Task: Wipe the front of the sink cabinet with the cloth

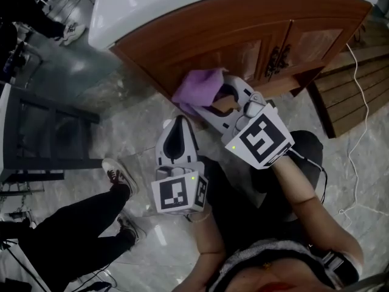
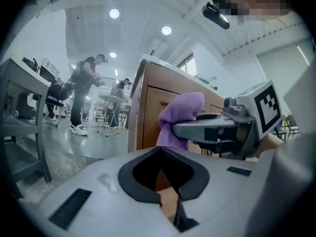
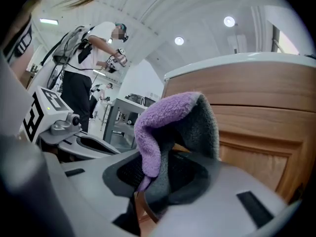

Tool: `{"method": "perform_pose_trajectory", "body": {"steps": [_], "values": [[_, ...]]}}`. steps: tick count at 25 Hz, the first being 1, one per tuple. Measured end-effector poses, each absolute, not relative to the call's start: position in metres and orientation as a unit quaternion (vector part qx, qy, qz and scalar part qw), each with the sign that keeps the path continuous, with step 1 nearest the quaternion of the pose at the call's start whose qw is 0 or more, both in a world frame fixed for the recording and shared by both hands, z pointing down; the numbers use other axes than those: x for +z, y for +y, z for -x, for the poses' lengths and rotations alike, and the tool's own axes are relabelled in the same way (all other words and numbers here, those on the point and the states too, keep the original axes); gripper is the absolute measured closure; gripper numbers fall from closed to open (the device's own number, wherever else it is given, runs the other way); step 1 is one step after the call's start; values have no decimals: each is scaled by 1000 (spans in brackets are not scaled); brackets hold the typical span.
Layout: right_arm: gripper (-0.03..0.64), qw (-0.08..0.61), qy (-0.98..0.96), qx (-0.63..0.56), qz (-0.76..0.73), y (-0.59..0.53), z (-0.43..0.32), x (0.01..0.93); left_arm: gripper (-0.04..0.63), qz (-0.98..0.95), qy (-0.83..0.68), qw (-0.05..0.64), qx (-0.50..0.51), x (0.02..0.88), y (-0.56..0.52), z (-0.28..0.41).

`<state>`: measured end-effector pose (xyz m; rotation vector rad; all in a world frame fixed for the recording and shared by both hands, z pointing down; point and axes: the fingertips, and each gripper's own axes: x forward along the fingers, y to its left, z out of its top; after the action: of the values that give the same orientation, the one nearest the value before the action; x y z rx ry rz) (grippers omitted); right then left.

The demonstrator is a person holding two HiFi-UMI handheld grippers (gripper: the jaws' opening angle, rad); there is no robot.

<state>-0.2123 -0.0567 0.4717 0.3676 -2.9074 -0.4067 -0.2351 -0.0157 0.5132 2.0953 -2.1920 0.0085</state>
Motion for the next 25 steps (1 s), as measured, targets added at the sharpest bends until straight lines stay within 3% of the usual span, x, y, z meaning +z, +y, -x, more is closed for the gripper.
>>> {"method": "perform_pose_trajectory", "body": {"steps": [25], "values": [[457, 122, -960, -194, -160, -54, 256, 495, 595, -667, -743, 59, 2, 518, 5, 261]]}}
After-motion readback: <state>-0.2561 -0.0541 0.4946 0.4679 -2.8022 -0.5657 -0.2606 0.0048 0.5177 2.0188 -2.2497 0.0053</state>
